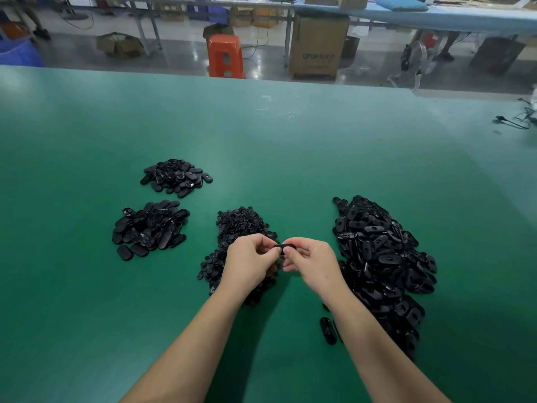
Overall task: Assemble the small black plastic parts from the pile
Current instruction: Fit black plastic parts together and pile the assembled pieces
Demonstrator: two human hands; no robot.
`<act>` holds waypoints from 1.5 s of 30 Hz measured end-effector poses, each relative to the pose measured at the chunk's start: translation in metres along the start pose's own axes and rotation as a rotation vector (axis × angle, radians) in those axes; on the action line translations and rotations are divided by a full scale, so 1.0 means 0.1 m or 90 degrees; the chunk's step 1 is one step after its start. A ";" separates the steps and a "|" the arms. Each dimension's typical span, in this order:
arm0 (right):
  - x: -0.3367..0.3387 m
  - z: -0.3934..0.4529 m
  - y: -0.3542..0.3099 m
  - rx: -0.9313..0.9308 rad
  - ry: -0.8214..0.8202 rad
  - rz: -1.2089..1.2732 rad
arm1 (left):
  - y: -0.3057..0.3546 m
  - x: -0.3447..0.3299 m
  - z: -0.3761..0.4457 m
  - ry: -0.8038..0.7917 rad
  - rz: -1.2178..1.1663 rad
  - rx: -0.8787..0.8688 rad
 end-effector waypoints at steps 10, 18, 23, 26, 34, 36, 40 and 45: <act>-0.05 -0.03 0.12 -0.032 -0.024 0.000 | -0.09 -0.05 -0.06 -0.009 -0.005 0.030; -0.04 -0.03 0.09 -0.014 0.010 0.005 | -0.01 -0.01 -0.05 -0.021 0.004 -0.005; -0.05 -0.02 0.07 0.002 0.035 -0.103 | -0.03 0.01 -0.04 -0.045 0.027 0.001; -0.07 -0.02 0.06 0.012 0.017 -0.116 | -0.04 0.02 -0.02 -0.060 0.031 0.000; -0.06 -0.05 -0.09 0.098 -0.040 -0.316 | -0.19 0.37 0.08 -0.028 0.181 0.011; 0.03 -0.05 -0.10 0.119 -0.045 -0.459 | -0.27 0.73 0.14 0.092 0.149 0.026; 0.22 0.01 0.03 0.092 -0.076 -0.627 | -0.51 1.56 0.18 0.313 0.042 0.064; 0.37 0.00 0.20 0.020 -0.170 -0.712 | -0.66 2.33 0.18 0.481 0.018 0.079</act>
Point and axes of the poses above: each hand's wrist, its own z-axis towards the middle knuckle, its own x-axis out of the back of the hand, y = z × x, the point moved 8 cm from there along z, towards the middle knuckle, and after that the axes turned 12 degrees about -z, right-handed, at the moved point
